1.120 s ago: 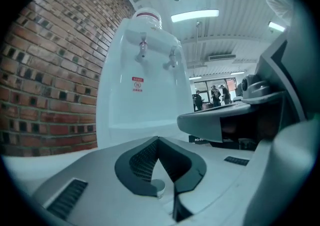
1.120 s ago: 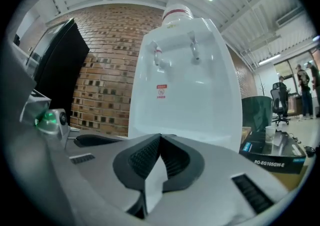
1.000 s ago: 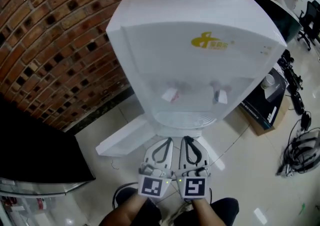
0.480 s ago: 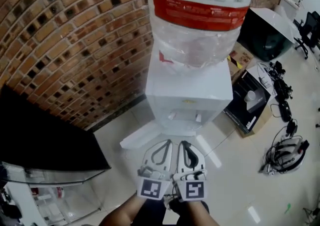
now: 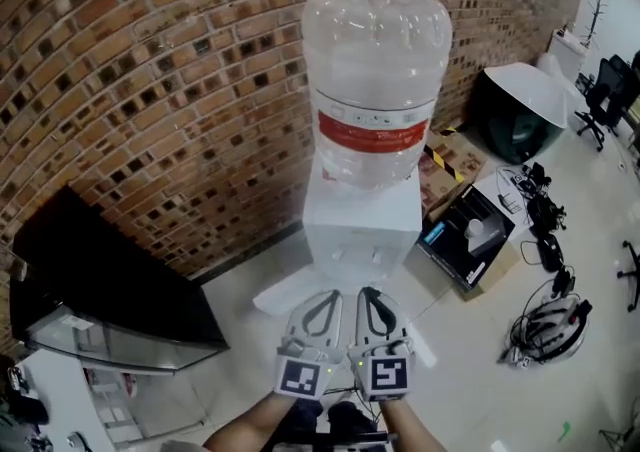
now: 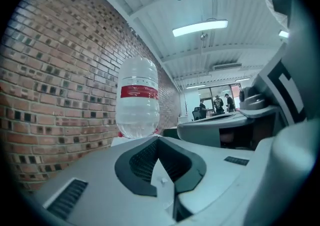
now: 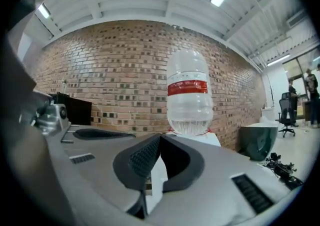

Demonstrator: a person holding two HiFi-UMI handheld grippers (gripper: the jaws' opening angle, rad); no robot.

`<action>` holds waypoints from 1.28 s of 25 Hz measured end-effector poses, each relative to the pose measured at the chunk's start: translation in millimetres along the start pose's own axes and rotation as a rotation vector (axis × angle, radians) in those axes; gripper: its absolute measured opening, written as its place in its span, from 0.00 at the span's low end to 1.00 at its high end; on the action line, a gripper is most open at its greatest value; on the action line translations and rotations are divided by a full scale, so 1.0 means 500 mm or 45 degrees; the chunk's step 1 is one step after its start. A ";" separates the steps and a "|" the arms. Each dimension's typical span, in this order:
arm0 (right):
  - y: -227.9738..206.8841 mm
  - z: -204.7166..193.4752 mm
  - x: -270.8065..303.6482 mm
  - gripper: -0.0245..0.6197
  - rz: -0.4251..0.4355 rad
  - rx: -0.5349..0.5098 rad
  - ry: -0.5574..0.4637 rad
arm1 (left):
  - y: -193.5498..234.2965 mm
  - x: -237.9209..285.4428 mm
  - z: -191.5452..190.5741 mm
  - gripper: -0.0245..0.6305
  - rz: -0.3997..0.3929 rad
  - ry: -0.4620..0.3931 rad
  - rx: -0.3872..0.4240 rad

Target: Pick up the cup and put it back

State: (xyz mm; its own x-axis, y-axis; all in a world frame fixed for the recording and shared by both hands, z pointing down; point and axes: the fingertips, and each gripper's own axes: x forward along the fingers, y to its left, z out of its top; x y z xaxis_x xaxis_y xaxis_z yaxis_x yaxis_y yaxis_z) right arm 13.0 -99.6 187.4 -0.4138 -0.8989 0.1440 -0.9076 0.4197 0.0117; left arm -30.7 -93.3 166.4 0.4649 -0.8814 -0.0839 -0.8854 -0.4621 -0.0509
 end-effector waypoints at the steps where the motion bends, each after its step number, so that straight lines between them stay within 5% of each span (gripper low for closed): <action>1: 0.004 0.018 -0.010 0.04 0.010 -0.009 -0.010 | 0.001 -0.003 0.021 0.04 0.007 -0.013 0.011; 10: 0.087 0.093 -0.087 0.04 0.079 0.027 -0.049 | -0.009 -0.086 0.127 0.04 -0.026 -0.096 -0.016; 22: 0.280 0.102 -0.273 0.04 -0.053 0.104 -0.075 | -0.003 -0.345 0.171 0.04 -0.134 -0.127 -0.063; 32: 0.336 0.103 -0.351 0.04 -0.054 0.112 -0.052 | -0.049 -0.417 0.216 0.04 -0.170 -0.168 -0.071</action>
State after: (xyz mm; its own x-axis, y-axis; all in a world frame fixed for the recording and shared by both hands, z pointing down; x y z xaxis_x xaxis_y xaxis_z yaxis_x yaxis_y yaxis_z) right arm -70.7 122.3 113.3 -0.3762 -0.9206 0.1044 -0.9262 0.3704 -0.0705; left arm -105.4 112.4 77.8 0.5720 -0.7930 -0.2097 -0.8129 -0.5823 -0.0155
